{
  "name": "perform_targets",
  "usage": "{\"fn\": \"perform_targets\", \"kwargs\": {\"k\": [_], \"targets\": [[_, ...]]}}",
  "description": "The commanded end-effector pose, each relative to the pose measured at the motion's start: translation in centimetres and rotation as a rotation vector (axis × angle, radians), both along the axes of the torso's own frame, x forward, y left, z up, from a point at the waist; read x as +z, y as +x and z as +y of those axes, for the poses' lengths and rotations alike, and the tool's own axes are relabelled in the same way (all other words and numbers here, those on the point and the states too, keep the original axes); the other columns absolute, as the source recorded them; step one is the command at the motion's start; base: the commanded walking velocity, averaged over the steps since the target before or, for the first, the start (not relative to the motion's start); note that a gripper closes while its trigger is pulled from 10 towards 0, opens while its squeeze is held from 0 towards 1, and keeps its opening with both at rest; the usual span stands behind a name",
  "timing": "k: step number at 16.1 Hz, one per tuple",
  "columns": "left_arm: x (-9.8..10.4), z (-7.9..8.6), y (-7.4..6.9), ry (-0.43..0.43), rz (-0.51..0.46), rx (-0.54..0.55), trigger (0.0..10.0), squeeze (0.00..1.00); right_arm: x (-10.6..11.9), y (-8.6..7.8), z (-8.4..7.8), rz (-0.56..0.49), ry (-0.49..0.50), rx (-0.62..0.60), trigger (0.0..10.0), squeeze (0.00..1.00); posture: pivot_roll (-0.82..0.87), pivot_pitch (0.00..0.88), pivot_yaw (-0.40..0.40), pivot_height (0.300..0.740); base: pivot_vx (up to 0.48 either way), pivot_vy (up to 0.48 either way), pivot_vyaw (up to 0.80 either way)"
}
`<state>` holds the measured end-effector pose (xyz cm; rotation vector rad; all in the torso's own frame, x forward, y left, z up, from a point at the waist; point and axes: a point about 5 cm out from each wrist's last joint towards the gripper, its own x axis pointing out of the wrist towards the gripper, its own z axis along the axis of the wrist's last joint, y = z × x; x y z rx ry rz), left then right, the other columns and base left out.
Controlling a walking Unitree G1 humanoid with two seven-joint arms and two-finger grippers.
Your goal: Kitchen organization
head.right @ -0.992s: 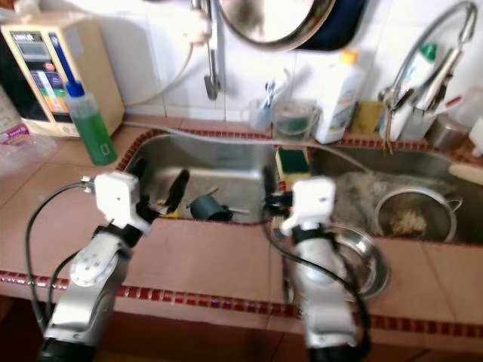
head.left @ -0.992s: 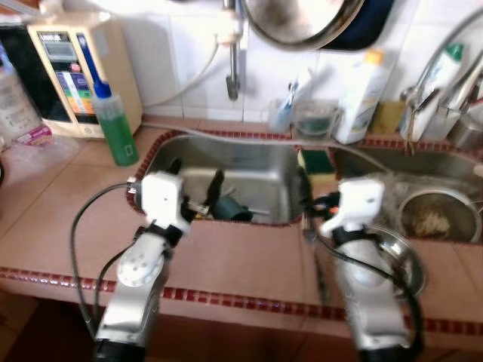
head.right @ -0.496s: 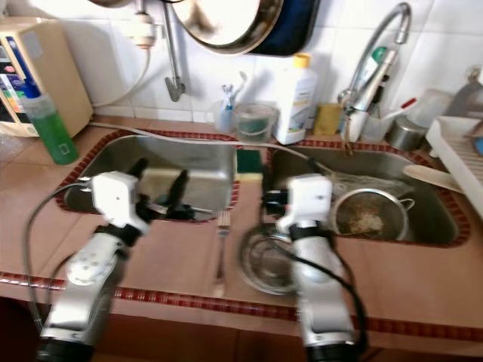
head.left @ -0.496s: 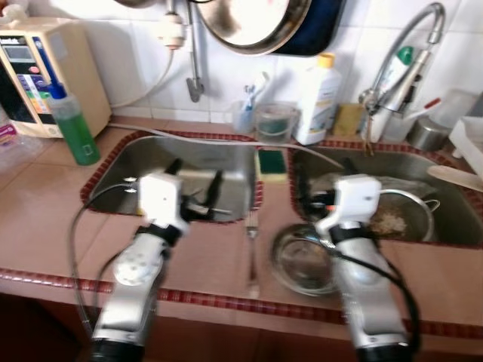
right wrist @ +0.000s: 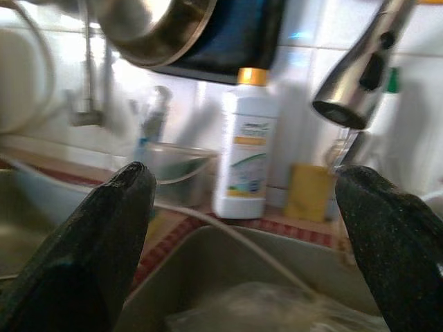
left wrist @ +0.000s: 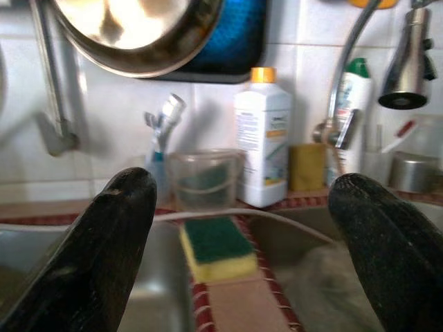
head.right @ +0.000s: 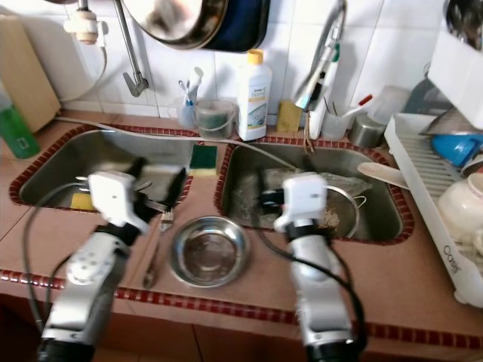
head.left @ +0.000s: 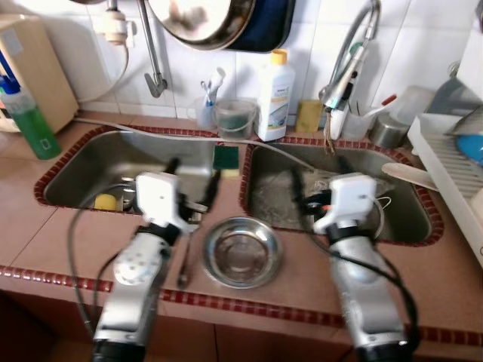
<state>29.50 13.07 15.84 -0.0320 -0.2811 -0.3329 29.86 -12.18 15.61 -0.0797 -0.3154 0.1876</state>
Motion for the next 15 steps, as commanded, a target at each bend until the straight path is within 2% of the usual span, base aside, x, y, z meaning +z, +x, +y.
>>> {"fn": "perform_targets", "kwargs": {"k": [1,3,5,9,12,15], "targets": [[-0.2,-0.8,-0.3,0.050,0.017,-0.048,10.0,0.00,0.2,-0.3,-0.6,0.000,0.006,-0.006,10.0,0.00,-0.16,0.006,0.029,0.740,0.000,0.000,0.00],[-0.9,-1.4,-1.2,0.147,0.057,-0.120,10.0,0.00,-0.6,-1.1,-1.0,0.037,0.017,0.010,10.0,0.00,-0.16,0.010,0.026,0.740,0.000,0.000,0.00],[-1.3,-1.5,-1.8,0.193,0.104,-0.160,10.0,0.00,-1.4,-1.8,-1.5,0.075,0.027,0.014,10.0,0.00,-0.16,0.010,0.026,0.740,0.000,0.000,0.00],[-1.2,-2.2,-3.4,0.269,0.176,-0.305,10.0,0.00,-3.5,-3.7,-3.2,0.235,0.117,0.068,10.0,0.00,-0.16,0.021,0.030,0.740,0.000,0.000,0.00],[-0.9,-2.7,-4.1,0.287,0.203,-0.363,10.0,0.00,-3.8,-3.7,-4.1,0.274,0.129,0.072,10.0,0.00,-0.16,0.024,0.035,0.740,0.000,0.000,0.00],[-0.2,-3.0,-4.2,0.284,0.209,-0.384,10.0,0.00,-3.4,-2.9,-4.4,0.304,0.055,0.154,10.0,0.00,-0.16,0.024,0.039,0.740,0.000,0.000,0.00]]}}
